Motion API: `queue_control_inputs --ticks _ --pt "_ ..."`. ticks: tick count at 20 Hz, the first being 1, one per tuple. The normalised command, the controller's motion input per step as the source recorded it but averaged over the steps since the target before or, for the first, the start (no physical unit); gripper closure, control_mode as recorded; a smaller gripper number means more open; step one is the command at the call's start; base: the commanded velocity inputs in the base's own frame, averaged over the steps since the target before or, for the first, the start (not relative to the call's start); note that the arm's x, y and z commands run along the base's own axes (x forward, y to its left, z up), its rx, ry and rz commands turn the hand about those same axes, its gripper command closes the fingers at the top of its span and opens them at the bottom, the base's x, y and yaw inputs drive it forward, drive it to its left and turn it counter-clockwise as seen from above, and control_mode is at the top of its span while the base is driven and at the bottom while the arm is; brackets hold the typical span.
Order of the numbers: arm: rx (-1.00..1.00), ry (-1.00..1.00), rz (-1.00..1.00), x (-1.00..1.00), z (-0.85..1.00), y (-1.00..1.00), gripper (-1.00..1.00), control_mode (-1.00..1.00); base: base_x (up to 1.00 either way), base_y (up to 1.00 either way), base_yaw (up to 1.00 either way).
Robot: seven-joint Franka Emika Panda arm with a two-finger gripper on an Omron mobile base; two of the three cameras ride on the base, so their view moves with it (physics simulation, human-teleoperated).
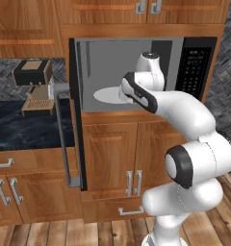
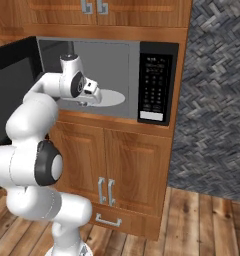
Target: Pick the mug from the counter and place it inside the microwave. Then close the microwave.
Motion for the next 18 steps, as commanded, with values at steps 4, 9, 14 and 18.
queue_control_inputs --ticks 4,9,14,18 --pt "0.00 0.05 0.00 0.33 -0.09 0.00 1.00 -1.00 0.00 0.00 0.00" --pt "0.00 0.07 0.00 0.35 -0.26 0.01 1.00 -1.00 0.00 0.00 0.00" --pt "0.00 0.07 0.00 0.31 -0.22 0.02 1.00 -1.00 0.00 0.00 0.00" --pt "0.00 0.03 0.00 0.35 -0.04 0.04 1.00 -1.00 0.00 0.00 0.00"
